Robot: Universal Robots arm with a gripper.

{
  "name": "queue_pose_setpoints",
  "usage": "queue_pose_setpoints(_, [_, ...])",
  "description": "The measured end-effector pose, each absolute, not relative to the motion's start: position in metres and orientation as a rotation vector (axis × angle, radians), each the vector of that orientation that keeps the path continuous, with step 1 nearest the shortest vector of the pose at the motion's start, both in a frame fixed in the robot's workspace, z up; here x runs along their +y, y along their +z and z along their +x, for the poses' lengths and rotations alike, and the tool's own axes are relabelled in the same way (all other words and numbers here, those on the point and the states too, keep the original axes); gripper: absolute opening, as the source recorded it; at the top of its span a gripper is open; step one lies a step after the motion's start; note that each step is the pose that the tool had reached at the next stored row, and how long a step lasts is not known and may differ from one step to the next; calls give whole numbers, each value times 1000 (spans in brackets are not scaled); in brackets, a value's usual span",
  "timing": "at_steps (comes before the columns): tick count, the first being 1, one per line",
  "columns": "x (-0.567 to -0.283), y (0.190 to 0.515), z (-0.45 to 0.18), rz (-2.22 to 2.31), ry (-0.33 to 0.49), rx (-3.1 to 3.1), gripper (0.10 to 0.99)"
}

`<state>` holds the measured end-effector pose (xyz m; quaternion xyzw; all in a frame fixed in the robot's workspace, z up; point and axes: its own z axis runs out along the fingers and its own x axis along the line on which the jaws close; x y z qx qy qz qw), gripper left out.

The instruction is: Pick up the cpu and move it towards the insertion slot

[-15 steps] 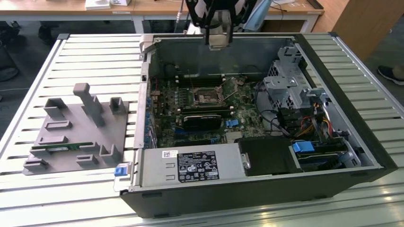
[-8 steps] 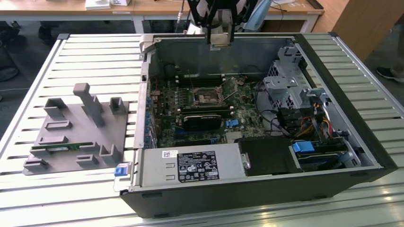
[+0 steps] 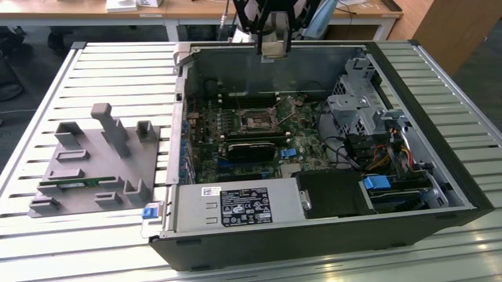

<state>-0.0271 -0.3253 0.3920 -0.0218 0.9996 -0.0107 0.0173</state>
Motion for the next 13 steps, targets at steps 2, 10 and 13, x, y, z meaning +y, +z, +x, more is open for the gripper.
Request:
queue_pose_setpoints(2, [-325, 392, -27, -50, -34, 3107, 541])
queue_pose_setpoints(10, [-325, 392, -28, -26, -34, 3107, 541])
queue_pose_setpoints(13, [-325, 392, -28, -26, -34, 3107, 541])
